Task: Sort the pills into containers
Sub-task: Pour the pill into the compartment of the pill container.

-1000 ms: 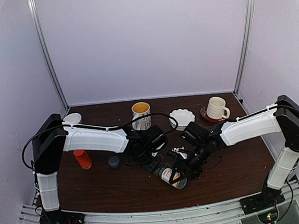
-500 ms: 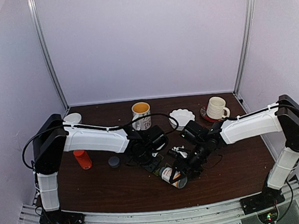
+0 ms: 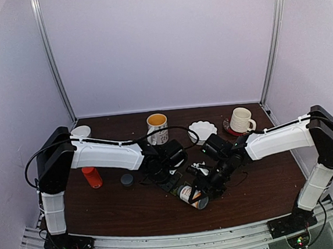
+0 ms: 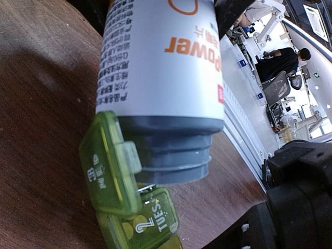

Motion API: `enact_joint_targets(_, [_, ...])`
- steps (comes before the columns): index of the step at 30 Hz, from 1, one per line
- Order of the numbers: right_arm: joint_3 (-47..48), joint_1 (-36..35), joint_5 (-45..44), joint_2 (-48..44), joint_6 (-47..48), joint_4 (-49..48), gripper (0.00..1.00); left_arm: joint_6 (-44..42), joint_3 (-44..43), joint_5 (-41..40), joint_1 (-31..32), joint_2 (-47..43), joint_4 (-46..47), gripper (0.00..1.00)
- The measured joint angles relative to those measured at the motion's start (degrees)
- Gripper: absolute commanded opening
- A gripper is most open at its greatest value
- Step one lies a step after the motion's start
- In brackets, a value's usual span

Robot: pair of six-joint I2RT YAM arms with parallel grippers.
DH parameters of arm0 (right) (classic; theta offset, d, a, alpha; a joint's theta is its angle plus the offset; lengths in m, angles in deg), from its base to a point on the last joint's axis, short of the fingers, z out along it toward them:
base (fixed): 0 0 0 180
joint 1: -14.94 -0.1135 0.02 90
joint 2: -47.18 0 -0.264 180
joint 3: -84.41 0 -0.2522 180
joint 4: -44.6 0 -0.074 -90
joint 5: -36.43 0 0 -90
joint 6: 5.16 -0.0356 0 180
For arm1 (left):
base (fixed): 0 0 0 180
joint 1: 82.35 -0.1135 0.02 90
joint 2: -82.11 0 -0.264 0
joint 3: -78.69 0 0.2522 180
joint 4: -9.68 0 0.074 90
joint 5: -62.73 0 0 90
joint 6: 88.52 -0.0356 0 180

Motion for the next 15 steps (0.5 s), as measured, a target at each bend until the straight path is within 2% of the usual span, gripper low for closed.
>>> enact_joint_targets(15, [-0.04,-0.02,-0.59,-2.45,-0.02,-0.22,0.0,0.0,0.0,0.02,0.0,0.02,0.0,0.0])
